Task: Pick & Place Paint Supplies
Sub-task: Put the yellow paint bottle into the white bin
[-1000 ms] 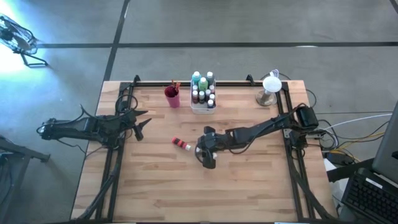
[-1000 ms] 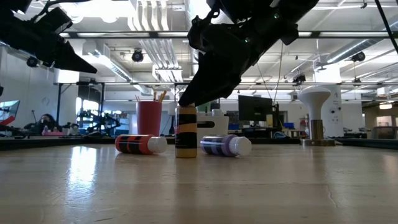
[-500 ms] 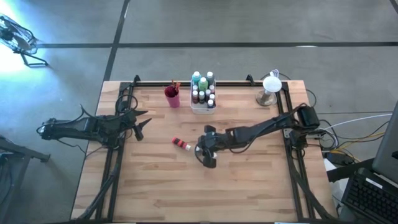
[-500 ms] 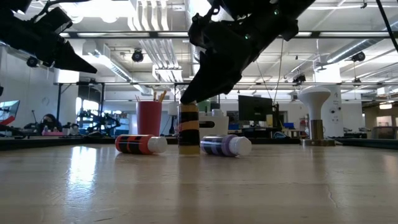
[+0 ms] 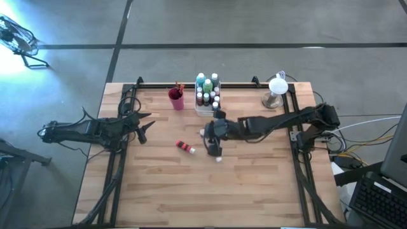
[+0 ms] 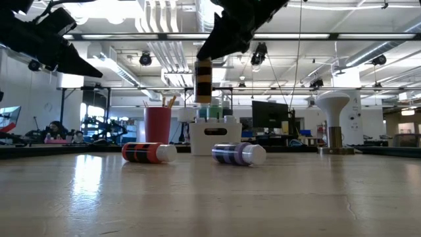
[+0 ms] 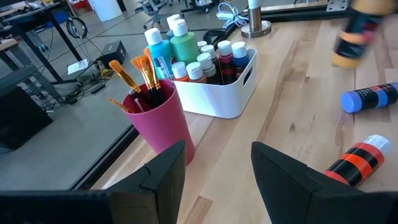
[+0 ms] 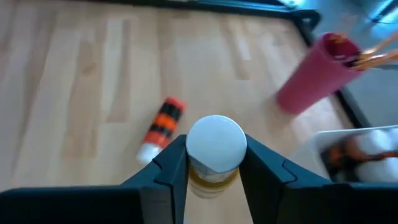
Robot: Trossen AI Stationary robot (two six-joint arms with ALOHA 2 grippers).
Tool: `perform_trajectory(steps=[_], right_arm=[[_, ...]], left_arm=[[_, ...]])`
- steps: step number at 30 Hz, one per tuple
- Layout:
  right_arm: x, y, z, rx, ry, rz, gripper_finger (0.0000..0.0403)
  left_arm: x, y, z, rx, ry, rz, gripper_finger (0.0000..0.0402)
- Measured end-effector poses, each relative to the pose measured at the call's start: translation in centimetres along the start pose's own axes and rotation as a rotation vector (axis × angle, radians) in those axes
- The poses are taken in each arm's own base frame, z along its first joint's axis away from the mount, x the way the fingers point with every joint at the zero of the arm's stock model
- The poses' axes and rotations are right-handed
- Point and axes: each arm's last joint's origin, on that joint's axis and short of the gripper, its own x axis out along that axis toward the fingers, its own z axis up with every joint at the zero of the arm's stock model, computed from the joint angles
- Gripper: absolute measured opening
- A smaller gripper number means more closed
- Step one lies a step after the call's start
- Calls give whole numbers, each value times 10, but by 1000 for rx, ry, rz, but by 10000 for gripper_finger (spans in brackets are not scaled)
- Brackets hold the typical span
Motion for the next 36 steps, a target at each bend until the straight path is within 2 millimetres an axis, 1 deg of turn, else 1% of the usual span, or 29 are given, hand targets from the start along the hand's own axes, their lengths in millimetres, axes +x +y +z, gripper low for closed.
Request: perform_trajectory(steps=[4,7,10,16,21,26,30,36], right_arm=[[-9,-21,7,21,-18,-39,108],[-11,-36,9,49,-31,-69,108],[-8,-53,8,76,-22,-100,108],[0,-86,4,138,-12,-79,108],[3,-110,3,173,-36,-130,108],[4,-129,1,189,-58,-162,108],[6,-142,-5,225,-65,-140,108],[11,-150,-17,248,-81,-151,108]], left_arm=[[0,0,0,2,3,-1,188],[0,0,-1,7,10,-1,188],[0,0,-1,9,13,-6,188],[1,-1,-1,11,16,-9,188],[1,-1,-1,11,16,-9,188],[1,-1,-1,11,16,-9,188],[1,-1,-1,11,16,-9,188],[1,-1,-1,11,16,-8,188]])
